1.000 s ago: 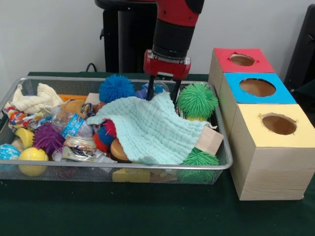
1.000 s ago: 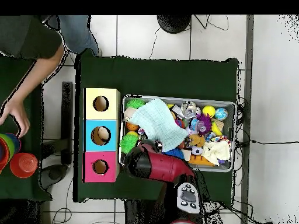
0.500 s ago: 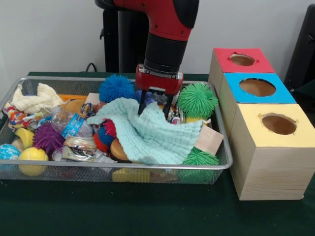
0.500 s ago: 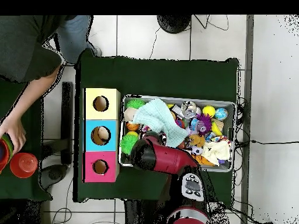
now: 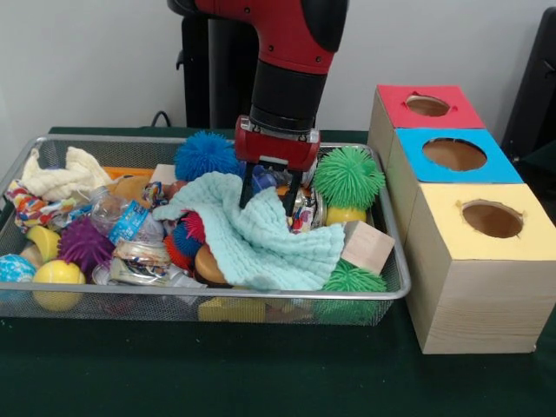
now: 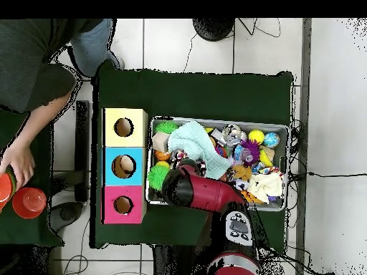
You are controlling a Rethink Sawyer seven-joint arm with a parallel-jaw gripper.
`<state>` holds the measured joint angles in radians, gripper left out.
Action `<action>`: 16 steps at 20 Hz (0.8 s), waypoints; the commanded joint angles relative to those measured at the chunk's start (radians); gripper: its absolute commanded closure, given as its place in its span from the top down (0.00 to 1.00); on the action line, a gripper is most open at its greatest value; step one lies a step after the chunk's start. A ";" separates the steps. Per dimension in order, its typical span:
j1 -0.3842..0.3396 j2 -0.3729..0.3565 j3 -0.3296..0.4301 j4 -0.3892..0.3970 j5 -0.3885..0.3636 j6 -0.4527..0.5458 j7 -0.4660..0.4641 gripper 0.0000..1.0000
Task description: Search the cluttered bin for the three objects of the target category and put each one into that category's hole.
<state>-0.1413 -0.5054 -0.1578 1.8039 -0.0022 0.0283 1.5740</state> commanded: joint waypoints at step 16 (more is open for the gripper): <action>-0.011 0.016 0.080 -0.063 0.037 -0.023 0.194 1.00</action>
<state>-0.1347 -0.5053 -0.1563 1.7893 -0.0022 0.0285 1.5740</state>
